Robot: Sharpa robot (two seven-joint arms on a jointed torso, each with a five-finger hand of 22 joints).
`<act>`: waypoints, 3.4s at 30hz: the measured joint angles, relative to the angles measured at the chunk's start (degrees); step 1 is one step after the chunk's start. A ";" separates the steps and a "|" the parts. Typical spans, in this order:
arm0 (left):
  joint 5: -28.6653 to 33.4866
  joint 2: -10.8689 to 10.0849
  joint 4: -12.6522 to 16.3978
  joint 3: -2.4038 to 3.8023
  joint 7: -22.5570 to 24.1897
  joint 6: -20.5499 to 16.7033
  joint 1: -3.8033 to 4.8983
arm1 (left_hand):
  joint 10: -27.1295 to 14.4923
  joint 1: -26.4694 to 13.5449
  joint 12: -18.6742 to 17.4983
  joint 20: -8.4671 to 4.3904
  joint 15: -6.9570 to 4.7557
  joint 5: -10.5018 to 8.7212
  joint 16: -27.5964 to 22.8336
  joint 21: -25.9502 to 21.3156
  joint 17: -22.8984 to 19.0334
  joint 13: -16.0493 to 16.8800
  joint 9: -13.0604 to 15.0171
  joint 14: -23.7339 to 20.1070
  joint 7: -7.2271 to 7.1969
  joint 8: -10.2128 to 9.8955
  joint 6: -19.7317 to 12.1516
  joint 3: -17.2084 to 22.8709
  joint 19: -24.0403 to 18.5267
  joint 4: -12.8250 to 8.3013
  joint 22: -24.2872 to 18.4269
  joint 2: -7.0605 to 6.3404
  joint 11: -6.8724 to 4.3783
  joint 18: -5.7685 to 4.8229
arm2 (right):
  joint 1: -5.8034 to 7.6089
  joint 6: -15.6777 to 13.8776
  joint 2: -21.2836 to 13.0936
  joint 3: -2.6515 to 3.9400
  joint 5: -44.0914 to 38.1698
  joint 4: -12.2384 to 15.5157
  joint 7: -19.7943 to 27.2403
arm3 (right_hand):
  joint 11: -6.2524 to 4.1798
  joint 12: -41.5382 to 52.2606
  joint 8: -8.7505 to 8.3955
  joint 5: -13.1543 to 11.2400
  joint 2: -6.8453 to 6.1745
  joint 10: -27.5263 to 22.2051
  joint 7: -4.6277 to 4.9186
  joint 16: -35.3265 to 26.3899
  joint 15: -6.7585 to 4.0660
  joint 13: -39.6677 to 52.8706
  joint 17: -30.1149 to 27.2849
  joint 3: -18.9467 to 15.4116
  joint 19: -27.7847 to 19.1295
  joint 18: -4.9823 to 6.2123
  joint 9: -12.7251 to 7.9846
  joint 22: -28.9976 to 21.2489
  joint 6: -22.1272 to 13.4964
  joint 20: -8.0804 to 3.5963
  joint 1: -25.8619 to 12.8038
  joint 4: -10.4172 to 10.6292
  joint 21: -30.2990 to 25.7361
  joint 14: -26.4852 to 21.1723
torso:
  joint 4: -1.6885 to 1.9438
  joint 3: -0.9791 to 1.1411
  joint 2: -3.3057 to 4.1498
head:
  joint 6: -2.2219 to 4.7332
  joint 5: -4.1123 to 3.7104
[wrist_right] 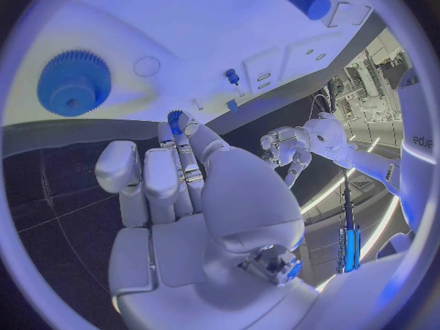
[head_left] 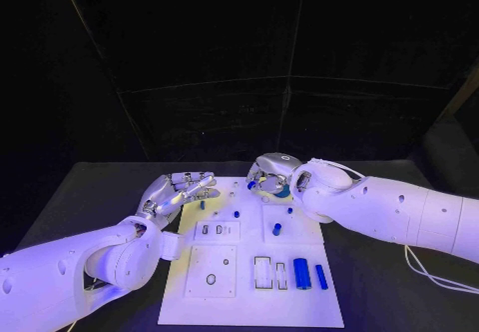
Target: Assemble the parts on the task board
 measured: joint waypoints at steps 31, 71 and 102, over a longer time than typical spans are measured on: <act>2.93 0.30 -0.11 0.01 0.50 1.74 0.24 | 0.00 0.01 -0.24 0.20 0.00 0.00 -0.26 -0.07 0.05 -0.04 0.00 0.00 0.21 -0.20 -0.22 0.16 0.19 -0.16 -0.16 0.53 0.00 -0.01 | -0.02 0.33 9.95 0.05 0.70 -10.50 -0.21 | 0.15 -0.01 -0.01 0.00 -2.78 -0.16 0.20 0.48 0.00 0.03 -0.71 6.25 0.00 0.01 -0.01 0.47 -0.23 0.00 -2.78 0.57 0.71 0.00 | -0.16 0.09 0.29 | -0.32 1.18; 2.92 0.24 -0.21 0.01 0.57 1.76 0.77 | 0.00 0.23 -0.24 0.20 0.00 0.00 -0.26 -0.07 0.03 -0.02 0.01 0.00 0.21 -0.20 -0.22 0.16 0.19 -0.16 -0.21 0.74 0.00 -0.01 | -0.02 2.24 11.45 0.06 -2.54 -12.73 -3.66 | 2.20 -0.22 -0.07 -1.35 -7.74 -10.02 1.33 -1.10 1.13 -0.18 -5.62 6.20 -2.28 0.02 -0.18 -2.57 -9.13 1.43 -6.24 2.78 -0.57 -1.13 | -0.23 0.14 0.52 | -0.64 1.78; 2.56 0.46 -2.34 0.00 0.74 3.49 0.81 | 0.00 0.23 -0.24 0.01 0.21 0.00 -0.48 -0.30 0.15 -0.02 0.01 0.21 0.21 -0.20 -0.22 0.31 0.38 -0.31 -0.27 0.74 0.00 -0.02 | 0.01 3.21 -9.44 0.90 10.70 0.97 -7.21 | -1.62 42.15 1.26 6.34 -11.57 3.42 -0.34 10.30 -1.57 41.28 14.71 -12.54 4.10 -0.90 0.22 7.84 -10.60 -0.81 -3.44 20.10 4.29 0.10 | -1.63 0.89 -0.29 | -0.66 0.48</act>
